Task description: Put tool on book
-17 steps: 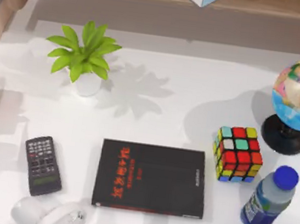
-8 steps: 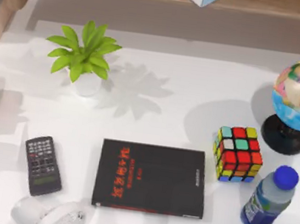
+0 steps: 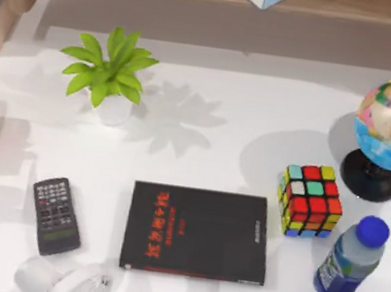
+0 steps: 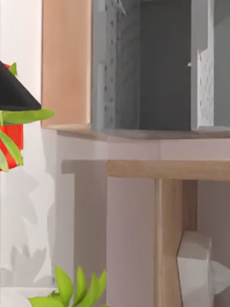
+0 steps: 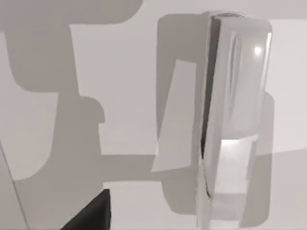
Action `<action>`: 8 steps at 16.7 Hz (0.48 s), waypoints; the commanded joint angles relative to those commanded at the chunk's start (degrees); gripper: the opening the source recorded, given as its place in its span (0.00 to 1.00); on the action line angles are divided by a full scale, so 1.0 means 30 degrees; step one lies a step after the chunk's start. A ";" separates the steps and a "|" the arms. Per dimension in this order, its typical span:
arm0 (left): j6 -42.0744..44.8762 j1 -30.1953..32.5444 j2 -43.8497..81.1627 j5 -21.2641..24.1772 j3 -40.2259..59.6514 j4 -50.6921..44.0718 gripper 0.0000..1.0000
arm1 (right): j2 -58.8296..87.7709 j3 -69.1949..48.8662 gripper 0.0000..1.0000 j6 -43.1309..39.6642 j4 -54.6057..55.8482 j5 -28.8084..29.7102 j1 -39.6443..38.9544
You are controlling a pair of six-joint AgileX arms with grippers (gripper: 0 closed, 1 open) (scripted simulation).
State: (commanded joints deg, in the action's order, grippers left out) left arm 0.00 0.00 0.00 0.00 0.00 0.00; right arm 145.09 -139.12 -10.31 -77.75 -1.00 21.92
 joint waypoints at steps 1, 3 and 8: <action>0.0000 0.0000 0.0000 0.0000 0.0000 0.0000 1.00 | -0.0583 0.1135 1.00 -0.0079 0.0575 -0.0024 0.0075; 0.0000 0.0000 0.0000 0.0000 0.0000 0.0000 1.00 | -0.1777 0.3528 1.00 -0.0163 0.1716 -0.0030 0.0181; 0.0000 0.0000 0.0000 0.0000 0.0000 0.0000 1.00 | -0.3339 0.6607 1.00 -0.0217 0.3306 -0.0011 0.0249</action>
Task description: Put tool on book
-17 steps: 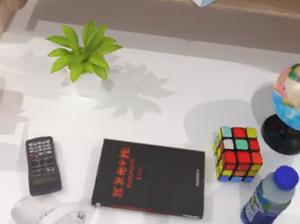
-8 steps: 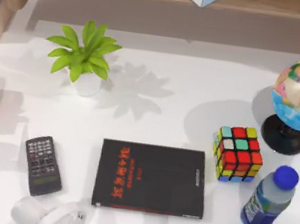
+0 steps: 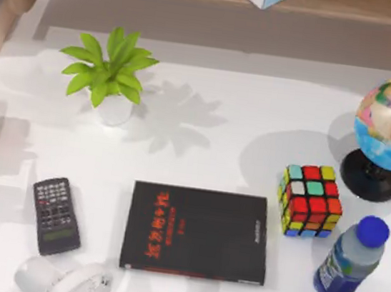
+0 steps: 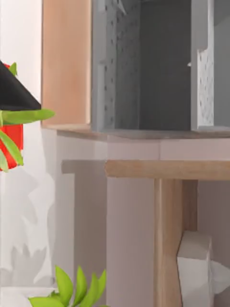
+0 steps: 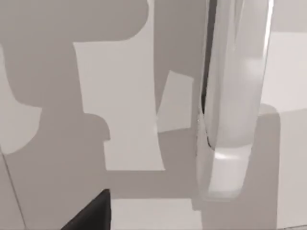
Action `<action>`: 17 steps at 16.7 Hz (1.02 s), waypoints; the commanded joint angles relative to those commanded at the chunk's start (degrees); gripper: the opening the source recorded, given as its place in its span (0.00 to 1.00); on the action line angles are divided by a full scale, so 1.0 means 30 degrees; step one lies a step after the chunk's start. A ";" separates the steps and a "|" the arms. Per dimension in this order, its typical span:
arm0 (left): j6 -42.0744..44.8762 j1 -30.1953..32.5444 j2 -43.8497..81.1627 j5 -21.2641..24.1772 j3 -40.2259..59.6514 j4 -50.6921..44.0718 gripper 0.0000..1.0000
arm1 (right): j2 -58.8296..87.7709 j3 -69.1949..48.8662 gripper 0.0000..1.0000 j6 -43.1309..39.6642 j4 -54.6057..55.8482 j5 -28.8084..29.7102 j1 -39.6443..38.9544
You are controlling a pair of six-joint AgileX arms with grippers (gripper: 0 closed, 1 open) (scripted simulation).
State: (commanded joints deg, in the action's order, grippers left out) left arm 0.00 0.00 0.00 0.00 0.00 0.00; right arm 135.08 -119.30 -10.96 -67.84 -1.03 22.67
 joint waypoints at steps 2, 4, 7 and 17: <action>0.0000 0.0000 0.0000 0.0000 0.0000 0.0000 1.00 | 0.0235 -0.0166 1.00 0.0018 0.0059 -0.0008 -0.0048; 0.0000 0.0000 0.0000 0.0000 0.0000 0.0000 1.00 | 0.1102 -0.1145 1.00 0.0076 -0.0201 -0.0025 -0.0163; 0.0000 0.0000 0.0000 0.0000 0.0000 0.0000 1.00 | 0.2962 -0.3455 1.00 0.0308 -0.0733 0.0030 -0.0364; 0.0000 0.0000 0.0000 0.0000 0.0000 0.0000 1.00 | 0.4910 -0.5744 0.92 0.0753 -0.1083 0.0153 -0.0608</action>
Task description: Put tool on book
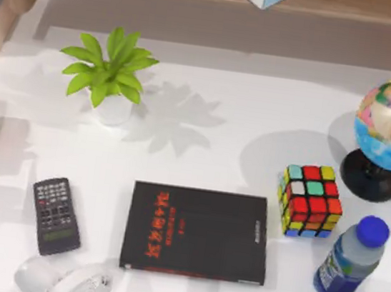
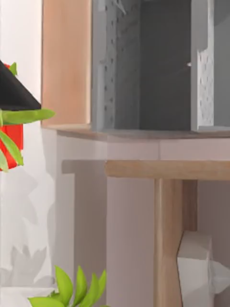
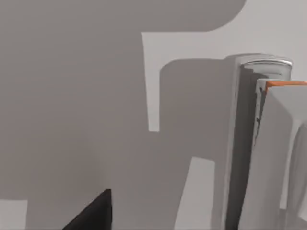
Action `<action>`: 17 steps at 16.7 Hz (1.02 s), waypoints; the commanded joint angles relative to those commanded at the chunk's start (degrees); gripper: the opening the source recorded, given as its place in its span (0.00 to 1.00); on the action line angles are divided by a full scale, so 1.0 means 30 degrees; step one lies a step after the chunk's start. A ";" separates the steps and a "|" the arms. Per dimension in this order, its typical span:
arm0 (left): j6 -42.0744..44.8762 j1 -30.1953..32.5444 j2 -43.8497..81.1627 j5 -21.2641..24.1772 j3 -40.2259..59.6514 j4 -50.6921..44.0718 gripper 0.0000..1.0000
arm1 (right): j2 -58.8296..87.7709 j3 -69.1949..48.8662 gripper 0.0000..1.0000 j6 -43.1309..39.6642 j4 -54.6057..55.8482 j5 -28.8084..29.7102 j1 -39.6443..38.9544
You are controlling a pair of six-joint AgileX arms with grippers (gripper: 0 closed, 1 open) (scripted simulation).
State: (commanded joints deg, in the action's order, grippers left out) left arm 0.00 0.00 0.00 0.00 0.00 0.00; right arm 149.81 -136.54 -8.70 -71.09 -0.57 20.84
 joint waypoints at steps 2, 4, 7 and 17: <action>0.0000 0.0000 0.0000 0.0000 0.0000 0.0000 1.00 | 0.0000 0.0000 0.77 0.0000 0.0000 0.0000 0.0000; 0.0000 0.0000 0.0000 0.0000 0.0000 0.0000 1.00 | 0.0000 0.0000 0.62 0.0000 0.0000 0.0000 0.0000; 0.0000 0.0000 0.0000 0.0000 0.0000 0.0000 1.00 | 0.0000 0.0000 0.40 0.0000 0.0000 0.0000 0.0000; 0.0000 0.0000 0.0000 0.0000 0.0000 0.0000 1.00 | 0.0000 0.0000 0.00 0.0000 0.0000 0.0000 0.0000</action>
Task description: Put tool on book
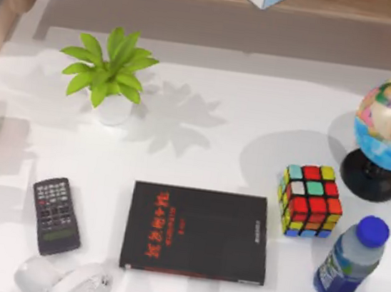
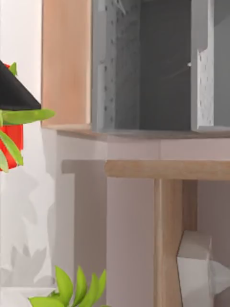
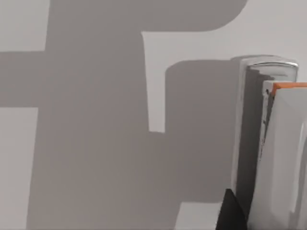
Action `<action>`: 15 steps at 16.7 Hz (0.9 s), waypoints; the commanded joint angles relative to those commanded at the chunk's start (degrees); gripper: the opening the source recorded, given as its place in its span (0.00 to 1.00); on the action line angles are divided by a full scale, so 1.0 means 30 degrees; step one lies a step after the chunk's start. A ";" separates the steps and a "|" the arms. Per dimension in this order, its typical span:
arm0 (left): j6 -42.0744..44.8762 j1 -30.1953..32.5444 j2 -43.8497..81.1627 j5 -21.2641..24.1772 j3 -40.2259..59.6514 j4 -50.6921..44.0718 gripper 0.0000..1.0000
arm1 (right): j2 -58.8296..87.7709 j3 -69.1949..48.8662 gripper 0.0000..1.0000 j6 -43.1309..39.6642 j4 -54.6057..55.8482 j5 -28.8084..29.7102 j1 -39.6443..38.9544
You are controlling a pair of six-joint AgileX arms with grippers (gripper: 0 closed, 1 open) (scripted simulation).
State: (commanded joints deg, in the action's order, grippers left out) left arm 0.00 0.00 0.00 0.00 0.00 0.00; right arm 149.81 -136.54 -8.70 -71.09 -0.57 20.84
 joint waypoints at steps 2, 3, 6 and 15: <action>0.0000 0.0000 0.0000 0.0000 0.0000 0.0000 1.00 | 0.0000 0.0000 0.00 0.0000 0.0000 0.0000 0.0000; 0.0000 0.0000 0.0000 0.0000 0.0000 0.0000 1.00 | 0.0000 0.0000 0.00 0.0000 0.0000 0.0000 0.0000; 0.0000 0.0000 0.0000 0.0000 0.0000 0.0000 1.00 | -0.0181 0.0008 0.00 0.0081 -0.0087 -0.0024 0.0117; 0.0000 0.0000 0.0000 0.0000 0.0000 0.0000 1.00 | -0.6908 0.1953 0.00 0.3445 -0.0867 -0.0685 -0.0561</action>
State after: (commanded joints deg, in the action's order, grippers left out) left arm 0.00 0.00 0.00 0.00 0.00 0.00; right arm 129.09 -130.68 1.63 -73.69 -2.63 19.16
